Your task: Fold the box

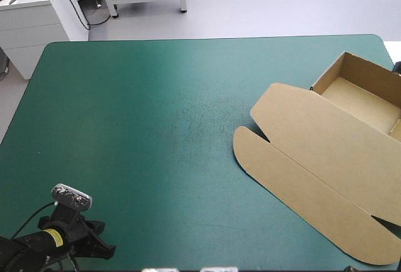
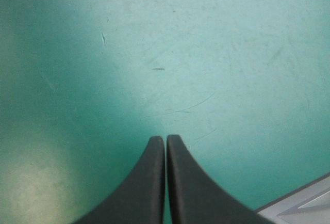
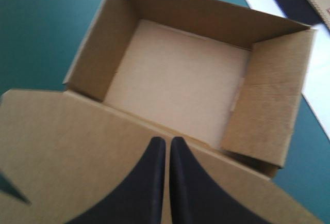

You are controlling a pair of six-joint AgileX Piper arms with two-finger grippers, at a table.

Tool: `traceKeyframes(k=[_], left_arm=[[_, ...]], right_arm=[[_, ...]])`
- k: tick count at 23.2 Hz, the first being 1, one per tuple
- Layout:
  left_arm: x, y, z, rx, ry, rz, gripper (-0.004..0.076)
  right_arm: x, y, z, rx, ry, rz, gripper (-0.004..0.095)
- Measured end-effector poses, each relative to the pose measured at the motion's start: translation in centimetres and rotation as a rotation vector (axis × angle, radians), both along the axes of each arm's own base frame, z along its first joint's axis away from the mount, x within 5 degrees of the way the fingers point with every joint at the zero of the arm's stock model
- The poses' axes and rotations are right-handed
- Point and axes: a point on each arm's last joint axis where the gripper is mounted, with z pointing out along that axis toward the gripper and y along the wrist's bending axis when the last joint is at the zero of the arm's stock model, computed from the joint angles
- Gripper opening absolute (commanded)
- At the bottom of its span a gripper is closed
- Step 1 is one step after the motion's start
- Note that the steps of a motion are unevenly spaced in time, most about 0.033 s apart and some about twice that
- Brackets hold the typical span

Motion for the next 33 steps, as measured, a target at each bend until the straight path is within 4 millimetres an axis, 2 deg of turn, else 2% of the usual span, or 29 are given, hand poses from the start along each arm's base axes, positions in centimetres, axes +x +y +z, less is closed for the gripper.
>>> traceKeyframes(k=[4,8,9,10,11,14,15,16,19,22,27,33], left_arm=[[0.0,0.0,0.0,-0.001,0.000,0.000,-0.0008],[0.0,-0.1,0.0,-0.010,-0.001,0.000,-0.0008],[0.0,-0.1,0.1,-0.016,-0.004,0.000,-0.0008],[0.0,-0.1,0.1,-0.018,-0.005,0.000,-0.0008],[0.2,-0.2,0.2,-0.025,-0.020,0.002,-0.0008],[0.8,-0.4,0.6,-0.066,-0.099,0.013,-0.0008],[0.9,-0.6,0.5,-0.085,-0.116,0.013,-0.0008],[0.9,-0.6,0.4,-0.087,-0.118,0.008,-0.0008],[0.9,-1.1,0.0,-0.110,-0.130,-0.064,-0.0008],[0.6,-1.7,0.2,-0.132,-0.149,-0.155,-0.0008],[0.5,-1.9,0.3,-0.136,-0.164,-0.192,-0.0008],[-0.8,-1.4,1.0,-0.163,-0.260,-0.196,-0.0008]], right_arm=[[-4.4,5.0,0.5,-0.029,-0.055,0.146,-0.0013],[-8.9,8.0,-0.2,-0.050,-0.094,0.239,-0.0013],[-11.1,9.0,-1.2,-0.057,-0.104,0.281,-0.0013],[-11.9,9.4,-1.7,-0.064,-0.106,0.298,-0.0013],[-13.5,9.9,-3.1,-0.083,-0.103,0.332,-0.0013],[-15.9,10.4,-6.3,-0.097,-0.072,0.360,-0.0013],[-16.8,10.5,-8.3,-0.096,-0.047,0.369,-0.0013],[-17.1,10.6,-9.0,-0.097,-0.037,0.374,-0.0013],[-18.7,10.9,-13.5,-0.101,0.019,0.405,-0.0013],[-20.0,11.2,-16.0,-0.105,0.021,0.409,-0.0014],[-20.7,11.2,-18.6,-0.124,-0.035,0.393,-0.0013],[-20.5,11.1,-18.9,-0.156,-0.086,0.393,-0.0014]])
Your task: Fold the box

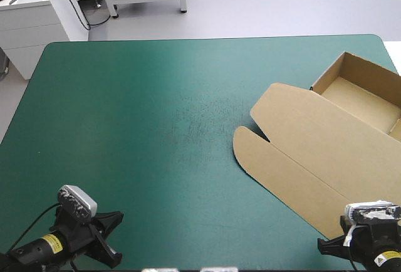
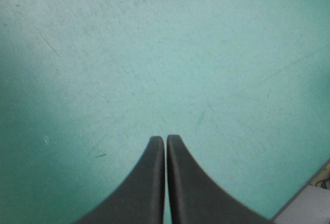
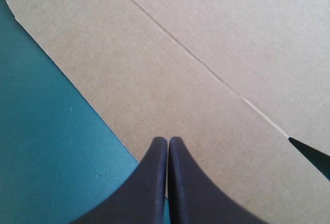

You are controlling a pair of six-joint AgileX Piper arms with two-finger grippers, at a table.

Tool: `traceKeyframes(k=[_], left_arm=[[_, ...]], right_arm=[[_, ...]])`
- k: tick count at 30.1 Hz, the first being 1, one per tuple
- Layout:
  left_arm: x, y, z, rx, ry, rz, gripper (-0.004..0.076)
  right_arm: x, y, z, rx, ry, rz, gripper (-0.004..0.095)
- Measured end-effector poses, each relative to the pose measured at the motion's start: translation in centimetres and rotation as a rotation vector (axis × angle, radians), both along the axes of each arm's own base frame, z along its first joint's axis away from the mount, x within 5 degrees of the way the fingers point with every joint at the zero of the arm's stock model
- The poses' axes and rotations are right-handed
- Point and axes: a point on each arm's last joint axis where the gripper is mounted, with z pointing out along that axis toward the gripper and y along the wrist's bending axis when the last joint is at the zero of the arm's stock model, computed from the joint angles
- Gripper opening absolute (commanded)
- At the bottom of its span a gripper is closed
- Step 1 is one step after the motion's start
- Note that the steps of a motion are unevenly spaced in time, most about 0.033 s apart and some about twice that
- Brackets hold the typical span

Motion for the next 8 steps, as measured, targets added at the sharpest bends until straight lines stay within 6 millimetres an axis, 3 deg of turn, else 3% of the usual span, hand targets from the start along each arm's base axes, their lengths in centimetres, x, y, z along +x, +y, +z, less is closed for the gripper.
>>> traceKeyframes(k=[8], left_arm=[[-2.0,0.7,0.7,-0.038,-0.133,-0.018,-0.0008]], right_arm=[[0.0,0.0,-0.3,-0.013,-0.016,0.009,-0.0013]])
